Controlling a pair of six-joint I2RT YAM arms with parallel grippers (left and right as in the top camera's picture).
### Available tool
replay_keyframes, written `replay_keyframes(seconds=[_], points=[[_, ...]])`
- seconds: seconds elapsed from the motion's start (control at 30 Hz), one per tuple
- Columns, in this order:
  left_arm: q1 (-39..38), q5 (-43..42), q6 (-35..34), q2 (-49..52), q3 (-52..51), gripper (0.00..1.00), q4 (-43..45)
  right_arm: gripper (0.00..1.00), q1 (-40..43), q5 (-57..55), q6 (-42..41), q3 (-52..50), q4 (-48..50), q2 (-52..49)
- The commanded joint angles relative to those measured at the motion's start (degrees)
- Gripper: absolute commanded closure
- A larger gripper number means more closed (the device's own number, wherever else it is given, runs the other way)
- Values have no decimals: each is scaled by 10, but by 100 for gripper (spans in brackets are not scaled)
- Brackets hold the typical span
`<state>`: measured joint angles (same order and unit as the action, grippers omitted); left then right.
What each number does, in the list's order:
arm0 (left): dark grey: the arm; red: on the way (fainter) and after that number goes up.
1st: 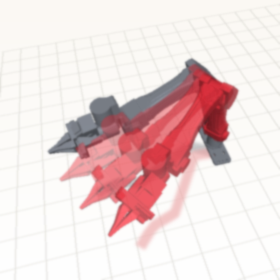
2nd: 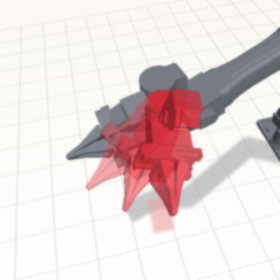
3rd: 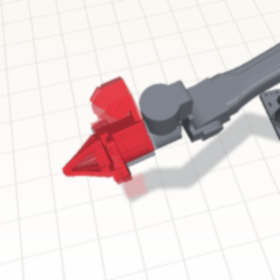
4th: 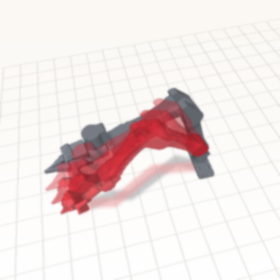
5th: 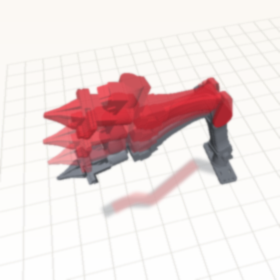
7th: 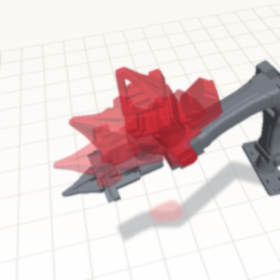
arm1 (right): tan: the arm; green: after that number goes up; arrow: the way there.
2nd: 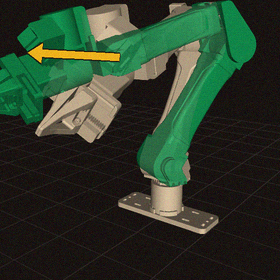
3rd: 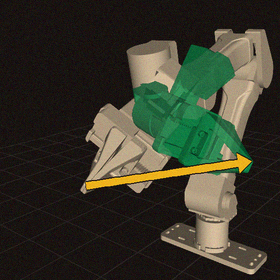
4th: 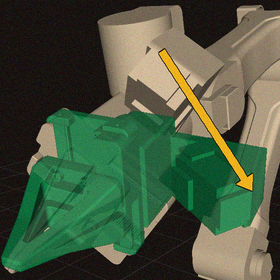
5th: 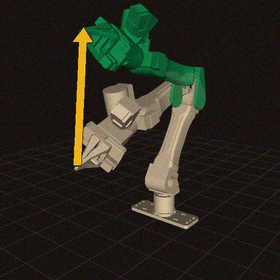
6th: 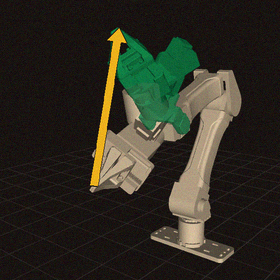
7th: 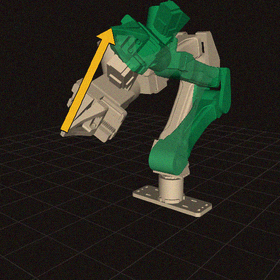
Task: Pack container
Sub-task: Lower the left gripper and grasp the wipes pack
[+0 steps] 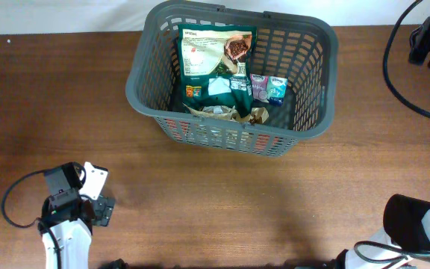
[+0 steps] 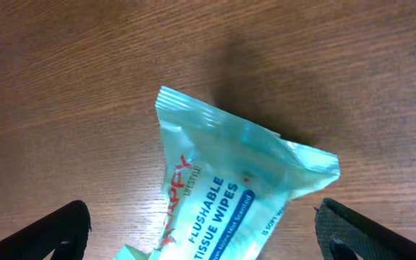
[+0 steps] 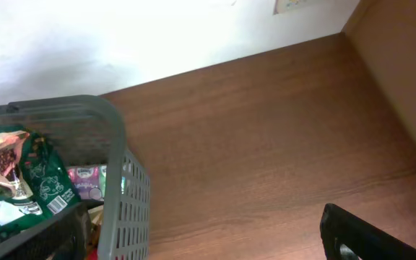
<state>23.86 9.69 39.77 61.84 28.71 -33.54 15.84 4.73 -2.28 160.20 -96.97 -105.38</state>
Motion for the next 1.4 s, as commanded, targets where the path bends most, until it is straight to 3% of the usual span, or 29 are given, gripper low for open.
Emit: replay_keyframes(seconds=[0.0, 0.67, 0.7, 0.87, 1.13, 1.2, 1.27, 1.37], points=[[15, -22, -7, 12, -6, 5, 5, 1, 4, -9, 5, -2, -3, 9], [37, -65, -38, 118, -6, 11, 30, 1, 4, -16, 5, -2, -3, 9], [37, -65, -38, 121, -6, 16, 33, 1, 4, -18, 5, -2, -3, 9], [38, -65, -38, 126, -6, 20, 36, 1, 4, -18, 5, -2, -3, 9], [37, -52, -35, 126, -6, 47, 50, 1, 4, -20, 5, -2, -3, 9], [37, -44, -26, 126, -6, 66, 53, 1, 4, -20, 5, -2, -3, 9], [37, -34, -27, 126, -6, 99, 57, 1, 4, -20, 5, -2, -3, 9], [37, -32, -27, 125, -6, 98, 62, 1, 4, -20, 5, -2, -3, 9]])
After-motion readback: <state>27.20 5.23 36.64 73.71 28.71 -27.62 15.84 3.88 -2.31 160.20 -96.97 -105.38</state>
